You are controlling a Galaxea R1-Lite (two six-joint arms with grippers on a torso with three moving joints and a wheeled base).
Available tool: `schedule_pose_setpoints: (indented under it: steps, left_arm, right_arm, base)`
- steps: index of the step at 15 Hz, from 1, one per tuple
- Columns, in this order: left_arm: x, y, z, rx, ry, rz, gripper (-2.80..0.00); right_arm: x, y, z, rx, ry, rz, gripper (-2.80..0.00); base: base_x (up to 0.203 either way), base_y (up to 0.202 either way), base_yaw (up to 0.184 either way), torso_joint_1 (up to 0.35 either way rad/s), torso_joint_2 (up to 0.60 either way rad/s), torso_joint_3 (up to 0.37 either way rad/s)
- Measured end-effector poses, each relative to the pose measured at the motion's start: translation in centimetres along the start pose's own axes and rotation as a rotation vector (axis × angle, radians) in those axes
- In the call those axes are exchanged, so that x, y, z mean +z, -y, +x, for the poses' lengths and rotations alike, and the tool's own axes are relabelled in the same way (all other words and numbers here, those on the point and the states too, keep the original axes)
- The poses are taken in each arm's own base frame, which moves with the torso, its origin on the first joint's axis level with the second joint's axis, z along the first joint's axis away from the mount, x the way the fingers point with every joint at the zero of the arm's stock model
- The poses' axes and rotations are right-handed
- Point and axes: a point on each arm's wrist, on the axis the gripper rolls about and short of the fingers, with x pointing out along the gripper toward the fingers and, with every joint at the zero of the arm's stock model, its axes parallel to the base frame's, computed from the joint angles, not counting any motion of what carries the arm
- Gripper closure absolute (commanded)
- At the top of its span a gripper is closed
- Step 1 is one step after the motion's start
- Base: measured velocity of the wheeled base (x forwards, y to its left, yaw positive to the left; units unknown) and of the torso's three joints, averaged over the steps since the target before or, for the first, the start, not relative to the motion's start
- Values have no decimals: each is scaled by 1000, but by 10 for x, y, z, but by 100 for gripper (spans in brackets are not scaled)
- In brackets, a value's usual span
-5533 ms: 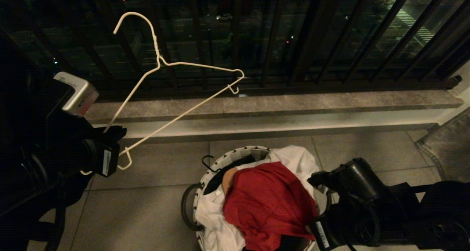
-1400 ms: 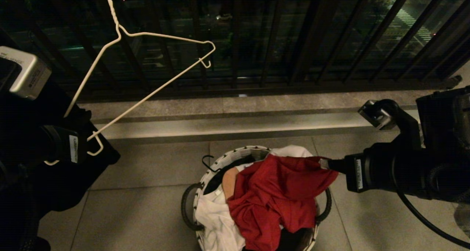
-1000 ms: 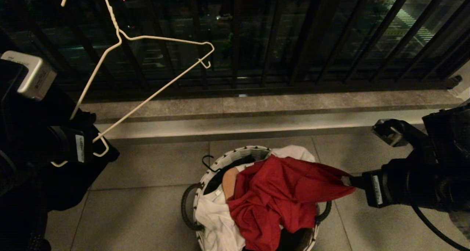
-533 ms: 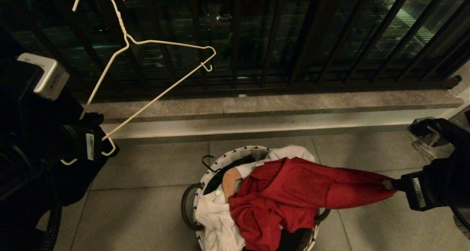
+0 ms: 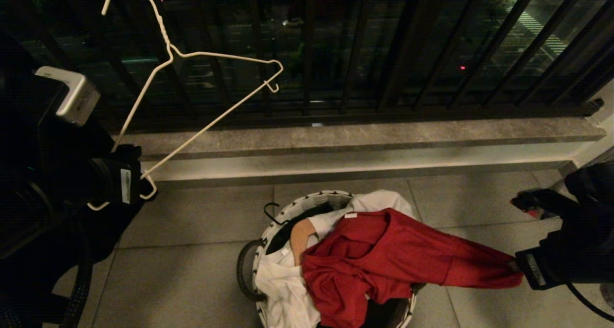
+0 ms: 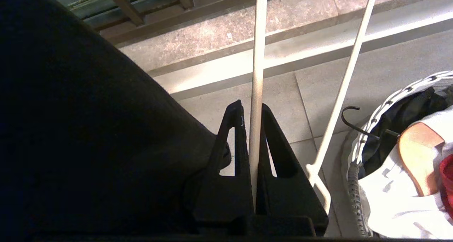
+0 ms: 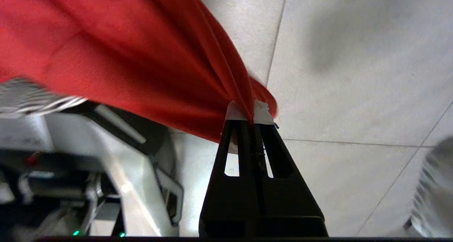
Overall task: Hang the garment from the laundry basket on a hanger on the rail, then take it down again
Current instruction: Pick up clothes from the basket
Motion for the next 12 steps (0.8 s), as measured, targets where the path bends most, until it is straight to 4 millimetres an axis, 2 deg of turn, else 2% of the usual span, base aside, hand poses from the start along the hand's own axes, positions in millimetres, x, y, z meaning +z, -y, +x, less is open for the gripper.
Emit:
schedule_pose_setpoints:
  steps: [2, 4, 9, 10, 12]
  left_arm:
    - [1, 1, 2, -1, 1, -1, 0]
    - [1, 2, 6, -2, -6, 2, 0]
    - [2, 4, 10, -4, -12, 5, 0]
    - [2, 4, 11, -3, -12, 8, 0]
    - [3, 4, 11, -3, -10, 11, 0]
  right_arm:
    - [-9, 6, 17, -16, -39, -16, 0]
    - [-18, 7, 26, -2, -74, -15, 0]
    - [-29, 2, 34, 96, -82, -17, 0]
    - [-29, 1, 34, 102, -84, -20, -280]
    - [-29, -1, 34, 106, -83, -25, -280]
  base:
    - [0, 0, 0, 0, 0, 0]
    - [0, 0, 0, 0, 0, 0]
    - [0, 0, 0, 0, 0, 0]
    - [0, 0, 0, 0, 0, 0]
    - [0, 0, 0, 0, 0, 0]
